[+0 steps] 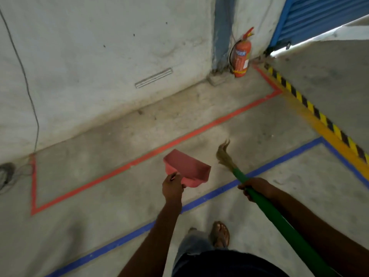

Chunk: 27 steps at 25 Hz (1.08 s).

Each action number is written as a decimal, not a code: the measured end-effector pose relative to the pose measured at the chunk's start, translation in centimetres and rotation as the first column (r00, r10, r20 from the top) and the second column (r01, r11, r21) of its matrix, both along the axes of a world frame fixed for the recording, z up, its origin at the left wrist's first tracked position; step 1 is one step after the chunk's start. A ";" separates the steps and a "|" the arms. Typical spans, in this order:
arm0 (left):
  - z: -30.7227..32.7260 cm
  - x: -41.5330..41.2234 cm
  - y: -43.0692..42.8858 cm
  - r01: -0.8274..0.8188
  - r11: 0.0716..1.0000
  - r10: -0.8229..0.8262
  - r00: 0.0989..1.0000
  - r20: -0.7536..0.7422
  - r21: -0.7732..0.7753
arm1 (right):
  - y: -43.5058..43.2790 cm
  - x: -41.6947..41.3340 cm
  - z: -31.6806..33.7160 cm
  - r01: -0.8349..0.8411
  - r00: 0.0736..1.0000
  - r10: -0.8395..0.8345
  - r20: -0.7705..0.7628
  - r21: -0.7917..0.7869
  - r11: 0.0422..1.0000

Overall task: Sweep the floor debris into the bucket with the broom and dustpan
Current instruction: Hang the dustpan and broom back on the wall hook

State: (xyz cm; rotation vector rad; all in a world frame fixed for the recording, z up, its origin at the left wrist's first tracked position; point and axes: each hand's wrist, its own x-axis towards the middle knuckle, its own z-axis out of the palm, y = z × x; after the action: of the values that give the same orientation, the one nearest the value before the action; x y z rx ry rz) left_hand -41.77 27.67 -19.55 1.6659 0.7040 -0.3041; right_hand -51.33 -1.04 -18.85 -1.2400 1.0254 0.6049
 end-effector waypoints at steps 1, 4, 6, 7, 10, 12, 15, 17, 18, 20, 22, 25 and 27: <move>0.3 1.8 -1.3 0.017 1.000 -0.017 1.000 0.017 -0.009 | -0.9 1.4 0.1 0.039 0.999 -0.039 0.003 0.004 0.999; 1.0 7.9 -5.2 0.036 0.999 -0.035 0.995 0.090 -0.006 | -4.0 7.0 0.4 0.105 0.993 -0.107 0.039 0.049 0.993; 1.0 12.3 -7.7 0.016 1.000 -0.019 0.992 0.122 0.027 | -6.6 11.9 0.9 0.145 0.986 -0.153 0.068 0.107 0.984; 0.9 15.0 -9.0 0.023 0.999 -0.027 0.991 0.135 0.032 | -7.9 14.7 1.4 0.211 0.974 -0.222 0.047 0.171 0.962; 1.0 23.6 -13.1 0.100 0.993 -0.106 0.986 0.129 0.056 | -12.5 23.9 2.3 0.259 0.963 -0.268 0.016 0.216 0.942; 2.1 29.2 -15.7 0.156 0.976 -0.177 0.975 0.134 0.151 | -14.9 29.4 3.6 0.236 0.966 -0.250 0.069 0.170 0.957; 4.8 37.3 -20.5 0.260 0.925 -0.311 0.937 0.157 0.278 | -18.1 36.4 5.7 0.328 0.924 -0.360 0.125 0.222 0.918; 6.0 41.9 -23.4 0.314 0.894 -0.387 0.901 0.198 0.321 | -20.8 40.2 6.6 0.387 0.888 -0.435 0.152 0.267 0.883; 6.4 43.9 -25.0 0.331 0.884 -0.409 0.890 0.203 0.330 | -22.3 42.1 6.8 0.399 0.883 -0.445 0.151 0.259 0.880; 7.2 47.6 -28.5 0.341 0.885 -0.416 0.886 0.208 0.317 | -25.5 45.4 6.6 0.422 0.869 -0.467 0.162 0.250 0.872; 7.8 51.0 -32.8 0.326 0.897 -0.401 0.885 0.239 0.298 | -29.3 49.0 6.7 0.444 0.855 -0.496 0.155 0.277 0.852; 7.4 55.2 -40.4 0.331 0.901 -0.403 0.877 0.262 0.280 | -36.4 54.0 5.8 0.495 0.808 -0.570 0.151 0.353 0.794; 7.9 57.8 -45.7 0.327 0.911 -0.396 0.864 0.311 0.251 | -41.6 57.7 5.9 0.561 0.774 -0.626 0.094 0.355 0.747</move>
State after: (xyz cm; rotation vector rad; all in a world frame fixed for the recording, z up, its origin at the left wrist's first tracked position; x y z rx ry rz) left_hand 16.00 -18.07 -11.67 1.9721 0.1420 -0.1938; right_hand 6.34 -42.68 -12.94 -0.6158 1.0313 0.1109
